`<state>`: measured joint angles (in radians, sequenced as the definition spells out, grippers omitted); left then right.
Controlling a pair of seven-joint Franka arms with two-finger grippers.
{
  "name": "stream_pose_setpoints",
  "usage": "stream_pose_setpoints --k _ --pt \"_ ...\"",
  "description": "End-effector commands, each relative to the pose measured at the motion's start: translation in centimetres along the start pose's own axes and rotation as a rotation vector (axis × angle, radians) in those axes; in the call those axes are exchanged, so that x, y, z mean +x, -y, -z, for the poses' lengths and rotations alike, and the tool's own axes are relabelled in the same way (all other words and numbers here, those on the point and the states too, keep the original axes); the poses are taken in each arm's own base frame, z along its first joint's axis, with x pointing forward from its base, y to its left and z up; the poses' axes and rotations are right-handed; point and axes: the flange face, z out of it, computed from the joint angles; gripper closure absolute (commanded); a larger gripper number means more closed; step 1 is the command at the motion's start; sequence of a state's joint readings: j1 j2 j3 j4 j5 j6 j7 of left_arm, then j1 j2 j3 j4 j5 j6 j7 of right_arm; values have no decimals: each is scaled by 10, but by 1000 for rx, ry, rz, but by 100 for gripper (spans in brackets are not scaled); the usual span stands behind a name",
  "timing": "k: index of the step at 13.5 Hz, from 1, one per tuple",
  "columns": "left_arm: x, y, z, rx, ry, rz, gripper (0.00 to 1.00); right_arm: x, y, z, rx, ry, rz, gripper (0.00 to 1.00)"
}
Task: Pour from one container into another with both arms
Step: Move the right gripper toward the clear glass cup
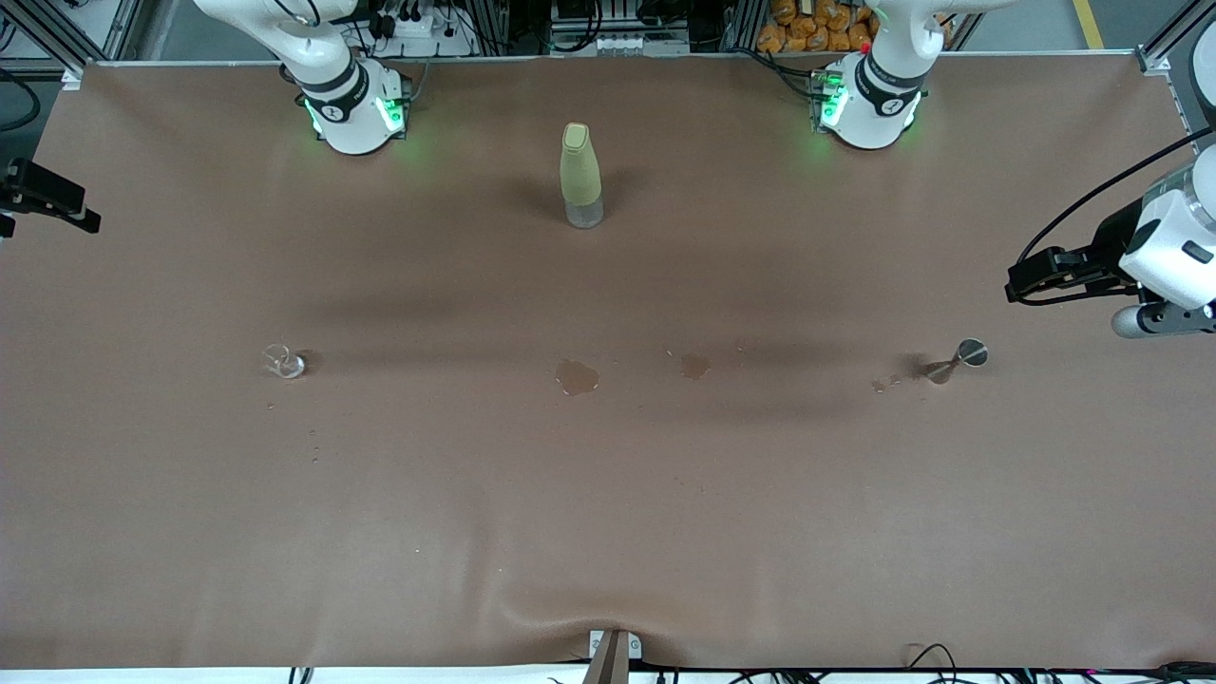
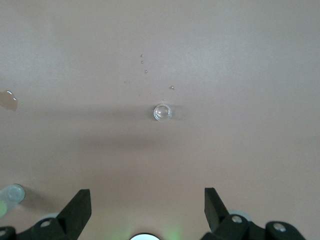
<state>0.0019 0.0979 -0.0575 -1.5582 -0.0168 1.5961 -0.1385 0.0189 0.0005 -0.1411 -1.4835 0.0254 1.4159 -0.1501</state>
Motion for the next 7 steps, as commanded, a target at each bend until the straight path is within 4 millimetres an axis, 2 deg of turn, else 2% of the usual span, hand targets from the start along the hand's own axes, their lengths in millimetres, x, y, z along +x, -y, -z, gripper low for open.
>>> stream_pose_setpoints --k 1,4,7 --pt "-4 1 6 24 0 -16 0 1 1 3 -30 -4 -1 0" --pt "-4 3 5 24 1 -13 0 3 -1 2 -43 -11 -3 0" --pt "-6 3 4 26 19 -11 0 10 15 -6 -52 -10 28 0"
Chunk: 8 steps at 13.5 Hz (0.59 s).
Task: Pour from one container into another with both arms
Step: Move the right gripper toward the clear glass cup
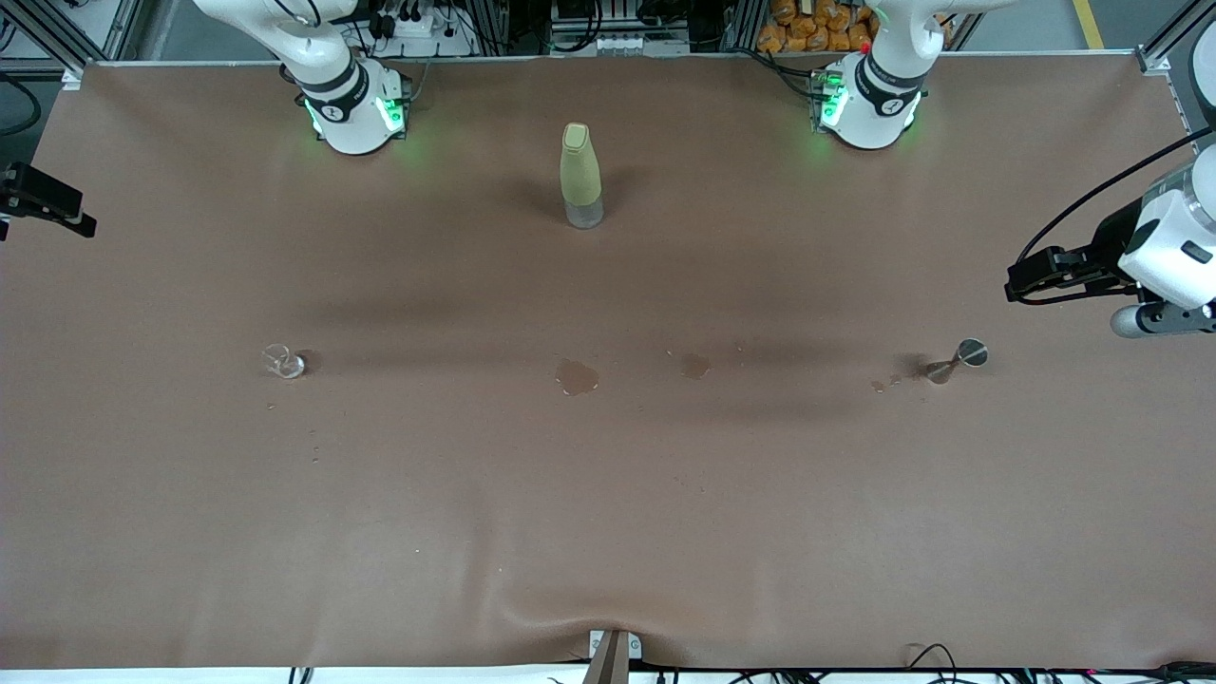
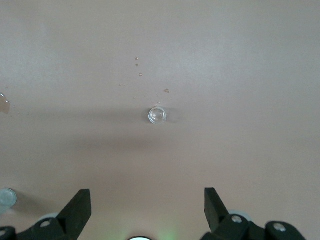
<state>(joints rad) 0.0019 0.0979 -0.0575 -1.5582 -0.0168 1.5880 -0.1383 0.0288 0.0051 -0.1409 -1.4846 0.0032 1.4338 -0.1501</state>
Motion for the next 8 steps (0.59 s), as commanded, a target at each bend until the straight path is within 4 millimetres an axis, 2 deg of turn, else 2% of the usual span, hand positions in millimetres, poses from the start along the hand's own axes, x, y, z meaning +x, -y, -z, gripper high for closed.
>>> stream_pose_setpoints --k 1,3,5,8 --pt "-6 3 4 26 16 -8 0 15 18 -18 -28 6 33 0" --pt "-7 2 2 29 29 -6 0 22 19 -40 -13 9 44 0" --pt "-7 1 0 30 33 -7 0 31 25 -68 -14 -2 128 0" --pt "-7 1 0 30 33 -12 0 35 21 -121 28 -12 190 0"
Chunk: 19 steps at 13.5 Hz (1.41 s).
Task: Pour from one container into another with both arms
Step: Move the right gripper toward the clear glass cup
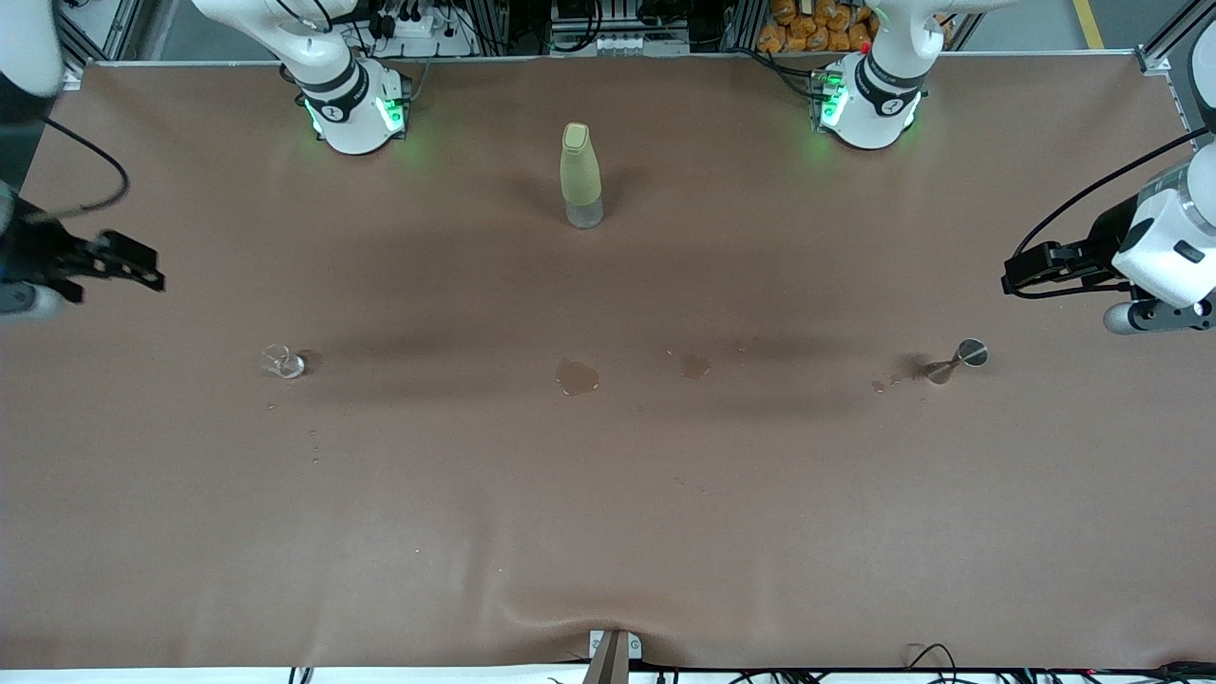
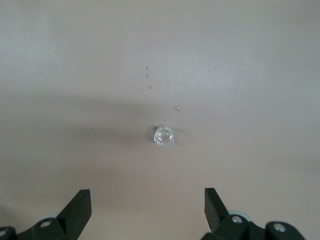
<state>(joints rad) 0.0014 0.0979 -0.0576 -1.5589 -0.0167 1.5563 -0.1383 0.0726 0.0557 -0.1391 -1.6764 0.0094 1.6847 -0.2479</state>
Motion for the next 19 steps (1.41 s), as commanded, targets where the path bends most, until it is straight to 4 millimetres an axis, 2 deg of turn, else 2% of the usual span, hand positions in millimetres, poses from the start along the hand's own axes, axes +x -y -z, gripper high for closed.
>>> stream_pose_setpoints --k 1,3,4,8,11,16,18,19 --pt "-3 1 3 25 0 -11 0 -6 -3 -36 59 -21 41 0" --pt "-4 1 2 26 3 -11 0 -6 -10 -64 79 -51 107 0" --pt "-4 1 2 26 3 -11 0 -7 -21 -77 96 -92 181 0" --pt "-3 -1 3 25 0 -11 0 -11 -81 -133 268 -217 341 0" --pt "-2 -3 1 16 5 -23 0 -17 -115 -170 389 -367 525 0" --pt "-3 -9 1 18 5 -37 0 -42 -144 -225 654 -583 725 0" --pt "-2 -8 -1 14 8 -36 0 -43 -153 -251 665 -628 805 0" --pt "-2 -12 -1 16 10 -42 0 -43 -152 -259 708 -672 837 0"
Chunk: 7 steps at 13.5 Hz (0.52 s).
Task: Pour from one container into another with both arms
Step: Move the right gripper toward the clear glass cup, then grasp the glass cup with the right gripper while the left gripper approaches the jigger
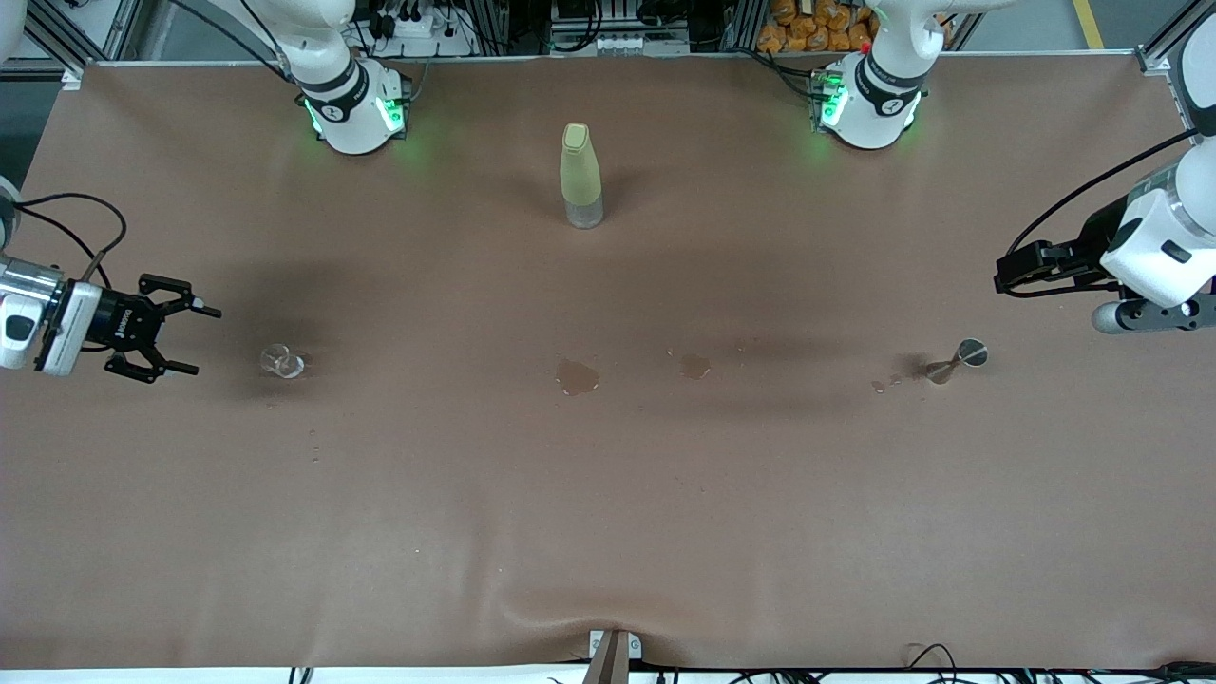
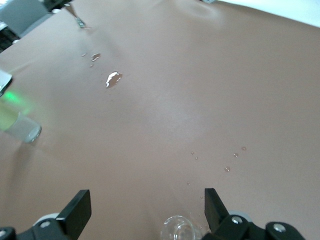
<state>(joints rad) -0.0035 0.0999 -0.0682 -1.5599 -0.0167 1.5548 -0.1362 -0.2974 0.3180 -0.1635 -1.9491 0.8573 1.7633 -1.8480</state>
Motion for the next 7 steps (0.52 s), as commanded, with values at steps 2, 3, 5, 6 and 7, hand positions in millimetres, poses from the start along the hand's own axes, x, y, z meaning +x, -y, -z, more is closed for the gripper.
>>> stream_pose_setpoints --k 2,3,5,6,7 --pt "-1 -9 -1 22 6 -35 0 -32 -17 -23 99 -165 134 0" --pt "-1 -10 -1 20 6 -41 0 -48 -24 -29 100 -223 191 0" --pt "-1 -6 -1 -4 9 -87 0 -77 -38 -52 122 -328 281 0" --pt "0 -4 0 -23 9 -132 0 -93 -46 -59 144 -360 290 2" --pt "0 -2 2 -36 4 -157 0 -100 -54 -60 155 -376 308 5"
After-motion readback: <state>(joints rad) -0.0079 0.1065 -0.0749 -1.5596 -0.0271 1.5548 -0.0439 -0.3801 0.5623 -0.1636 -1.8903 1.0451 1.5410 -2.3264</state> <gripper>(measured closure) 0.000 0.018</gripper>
